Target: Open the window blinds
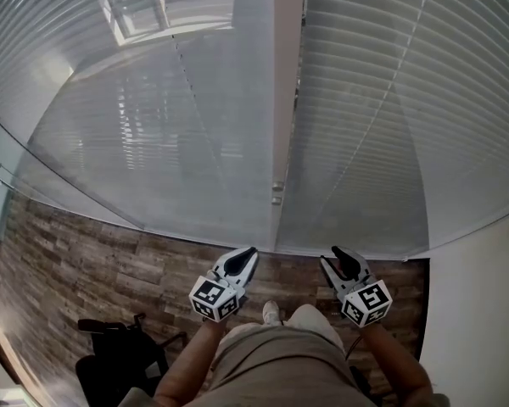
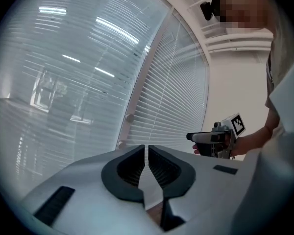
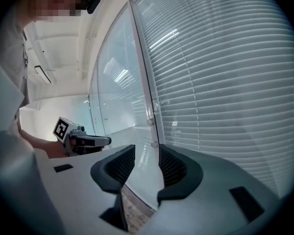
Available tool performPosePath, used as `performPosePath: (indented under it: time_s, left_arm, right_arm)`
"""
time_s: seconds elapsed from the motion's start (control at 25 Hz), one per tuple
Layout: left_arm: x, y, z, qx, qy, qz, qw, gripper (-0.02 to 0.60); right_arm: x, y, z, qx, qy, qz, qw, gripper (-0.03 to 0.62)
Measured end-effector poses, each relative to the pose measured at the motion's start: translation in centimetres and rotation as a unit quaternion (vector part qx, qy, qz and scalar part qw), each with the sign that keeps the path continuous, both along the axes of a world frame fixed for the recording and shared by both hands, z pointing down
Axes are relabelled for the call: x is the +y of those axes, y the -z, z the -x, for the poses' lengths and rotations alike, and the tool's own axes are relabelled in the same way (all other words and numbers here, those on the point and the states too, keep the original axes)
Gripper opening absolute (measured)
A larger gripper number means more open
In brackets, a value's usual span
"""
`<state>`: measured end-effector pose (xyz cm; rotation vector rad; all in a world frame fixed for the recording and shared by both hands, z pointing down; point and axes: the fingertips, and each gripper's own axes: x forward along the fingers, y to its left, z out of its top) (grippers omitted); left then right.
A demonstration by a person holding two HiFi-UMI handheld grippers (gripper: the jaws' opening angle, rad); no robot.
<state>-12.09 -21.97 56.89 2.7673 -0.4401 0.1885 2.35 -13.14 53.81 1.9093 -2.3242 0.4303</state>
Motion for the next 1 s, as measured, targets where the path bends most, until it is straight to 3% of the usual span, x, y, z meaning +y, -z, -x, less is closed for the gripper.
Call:
performPosePath:
  time_s: [0.56, 1.0]
  left_arm:
    - [0.0, -0.5, -0.5, -0.017, 0.020, -0.004, 0.9996, 0.071]
    - [-3.3, -0.1, -6.2, -0.038, 0.080, 0.002, 0.9960, 0.078]
  right_arm:
    - [-0.6, -0.1, -1.0, -0.005, 0.018, -0.005, 1.000, 0.137]
    - [-3.9, 1.2, -6.8, -0.005, 0.072, 0.000, 0.997, 0.137]
